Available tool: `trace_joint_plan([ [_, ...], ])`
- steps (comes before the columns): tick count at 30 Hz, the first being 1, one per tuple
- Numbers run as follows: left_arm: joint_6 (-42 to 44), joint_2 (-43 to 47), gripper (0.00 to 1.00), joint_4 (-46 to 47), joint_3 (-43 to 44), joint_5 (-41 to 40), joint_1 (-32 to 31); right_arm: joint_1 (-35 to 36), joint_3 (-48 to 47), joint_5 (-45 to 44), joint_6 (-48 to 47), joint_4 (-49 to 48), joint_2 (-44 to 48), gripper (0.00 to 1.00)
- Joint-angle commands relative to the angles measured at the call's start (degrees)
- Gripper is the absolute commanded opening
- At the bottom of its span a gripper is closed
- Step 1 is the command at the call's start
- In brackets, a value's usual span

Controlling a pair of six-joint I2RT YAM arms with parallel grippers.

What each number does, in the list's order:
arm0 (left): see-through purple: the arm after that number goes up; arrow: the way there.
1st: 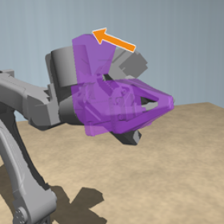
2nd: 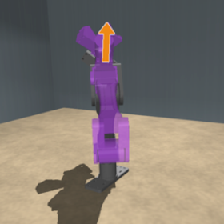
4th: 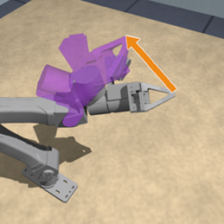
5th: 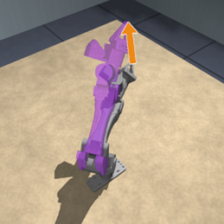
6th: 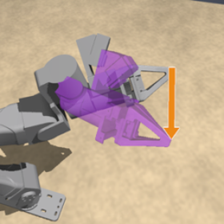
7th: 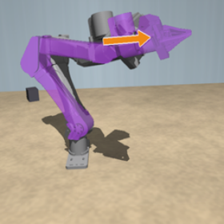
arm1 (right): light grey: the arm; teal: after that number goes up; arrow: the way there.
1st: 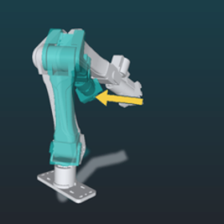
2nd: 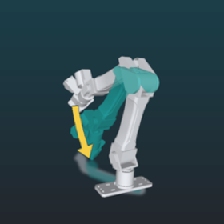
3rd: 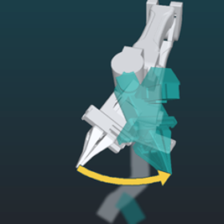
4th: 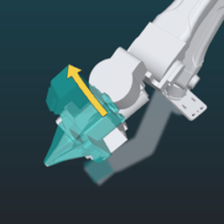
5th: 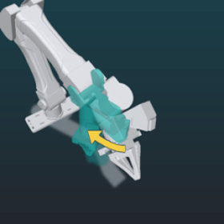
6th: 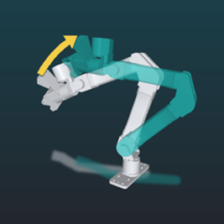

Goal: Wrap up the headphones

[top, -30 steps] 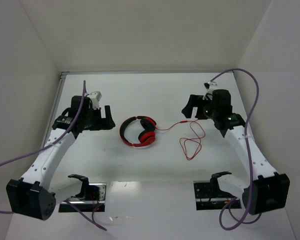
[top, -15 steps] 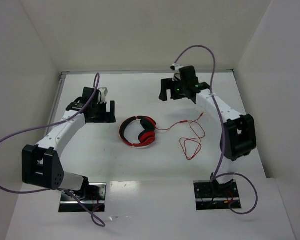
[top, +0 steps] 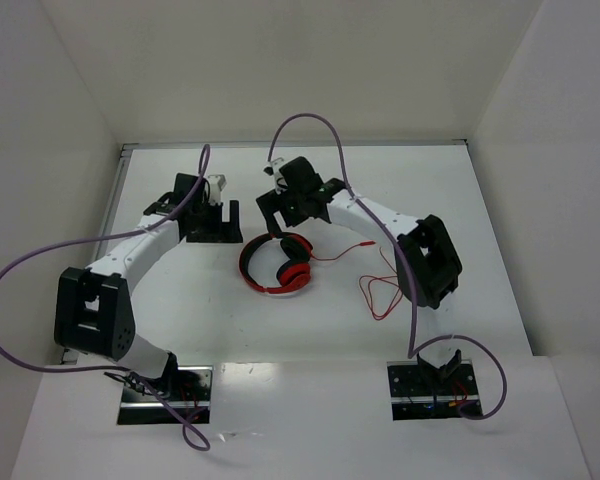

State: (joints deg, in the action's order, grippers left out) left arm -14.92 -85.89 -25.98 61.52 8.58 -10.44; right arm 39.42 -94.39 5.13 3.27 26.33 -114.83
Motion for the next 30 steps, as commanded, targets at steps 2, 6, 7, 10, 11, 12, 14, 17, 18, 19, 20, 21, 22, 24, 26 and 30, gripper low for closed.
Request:
trace_joint_plan([
  [2, 1.0, -1.9, 1.0, 3.2, 2.0, 2.9, -0.1, -1.0, 5.0, -7.1, -1.9, -2.0, 3.2, 1.0],
  [6, 1.0, -1.9, 1.0, 3.2, 1.5, 5.0, -0.1, -1.0, 10.5, -8.5, -2.6, -3.8, 5.8, 1.0],
  [7, 1.0, -1.9, 1.0, 3.7, 1.5, 5.8, -0.1, -1.0, 11.6, -7.6, -3.2, -4.6, 5.8, 1.0],
  [10, -0.1, -1.2, 1.0, 5.3, -1.2, 7.7, -0.1, -1.0, 16.4, -4.4, -3.2, -7.2, 6.4, 1.0],
  [11, -0.6, -0.6, 1.0, 5.8, -1.8, 8.5, -0.1, -1.0, 18.3, -2.1, -2.7, -7.8, 6.4, 1.0],
  [12, -0.6, -0.6, 1.0, 5.8, -2.9, 9.6, -0.1, -1.0, 19.1, -1.0, -2.7, -8.4, 7.1, 1.0],
  [14, -1.2, -0.1, 1.0, 6.6, -3.4, 9.6, -0.1, -1.0, 20.2, -0.1, -2.1, -9.6, 7.6, 1.0],
  [17, -2.4, -0.1, 1.0, 7.9, -3.9, 10.8, -0.1, -1.0, 18.9, -0.8, -1.4, -9.6, 7.6, 1.0],
  [18, -2.4, -0.1, 1.0, 7.9, -3.9, 12.0, -0.1, -1.0, 18.4, -1.4, -1.4, -9.6, 7.6, 1.0],
  [19, -2.4, -0.1, 1.0, 7.9, -3.9, 12.0, -0.1, -1.0, 17.8, -1.4, -1.4, -9.6, 7.6, 1.0],
  [20, -2.4, -0.1, 1.0, 7.9, -3.9, 12.7, -0.1, -1.0, 17.2, -2.0, -1.4, -9.6, 7.6, 1.0],
  [21, -1.9, -0.7, 1.0, 7.9, -3.2, 13.2, -0.1, -1.0, 16.6, -2.0, -1.4, -9.6, 8.1, 1.0],
  [22, -1.3, -1.4, 1.0, 7.2, -2.2, 13.2, -0.1, -1.0, 16.6, -1.2, -1.4, -9.6, 9.0, 1.0],
  [24, -1.3, -2.0, 1.0, 6.4, -1.4, 14.1, -0.1, -1.0, 16.6, 0.1, -1.4, -11.2, 9.6, 1.0],
  [26, -0.6, -2.6, 1.0, 5.8, -0.7, 14.9, -0.1, -1.0, 16.6, 1.2, -1.4, -11.2, 9.6, 1.0],
  [30, 0.5, -3.1, 1.0, 4.0, -0.7, 14.9, -1.2, -1.0, 16.6, 1.7, -0.7, -12.3, 10.3, 1.0],
])
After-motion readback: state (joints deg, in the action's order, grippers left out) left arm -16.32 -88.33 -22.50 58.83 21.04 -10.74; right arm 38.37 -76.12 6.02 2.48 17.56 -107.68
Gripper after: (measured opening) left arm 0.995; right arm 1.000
